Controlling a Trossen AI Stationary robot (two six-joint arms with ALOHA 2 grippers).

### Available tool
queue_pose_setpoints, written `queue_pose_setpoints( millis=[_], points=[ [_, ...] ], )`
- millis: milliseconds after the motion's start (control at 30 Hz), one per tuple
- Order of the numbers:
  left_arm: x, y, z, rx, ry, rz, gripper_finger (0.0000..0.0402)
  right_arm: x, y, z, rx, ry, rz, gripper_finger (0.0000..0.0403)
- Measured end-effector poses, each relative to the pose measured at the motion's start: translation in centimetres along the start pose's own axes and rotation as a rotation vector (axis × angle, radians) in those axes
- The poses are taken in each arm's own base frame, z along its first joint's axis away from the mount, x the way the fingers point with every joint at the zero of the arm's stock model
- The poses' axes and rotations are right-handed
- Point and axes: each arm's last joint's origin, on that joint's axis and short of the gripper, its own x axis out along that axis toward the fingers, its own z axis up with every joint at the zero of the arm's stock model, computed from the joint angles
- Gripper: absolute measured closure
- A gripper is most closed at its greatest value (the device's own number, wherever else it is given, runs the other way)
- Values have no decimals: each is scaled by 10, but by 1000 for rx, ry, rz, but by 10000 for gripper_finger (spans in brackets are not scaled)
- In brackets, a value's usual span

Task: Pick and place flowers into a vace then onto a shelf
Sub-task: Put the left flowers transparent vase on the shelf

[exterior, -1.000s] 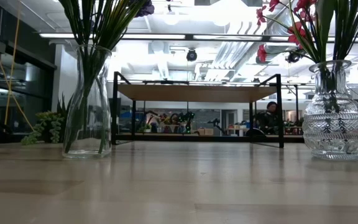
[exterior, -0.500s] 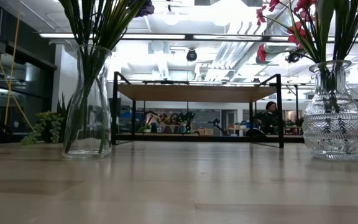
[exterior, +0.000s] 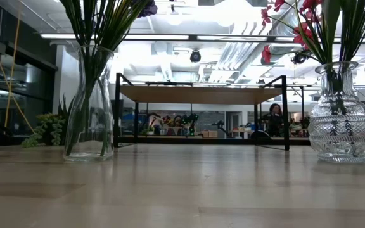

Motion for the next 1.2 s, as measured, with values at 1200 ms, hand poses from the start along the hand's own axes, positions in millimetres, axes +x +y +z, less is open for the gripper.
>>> queue_pose_setpoints(
  millis=[1200],
  points=[
    [-51,-55,-63,-219,183,-221,360,-174,-8,26,-210,-902,584,279]
  ],
)
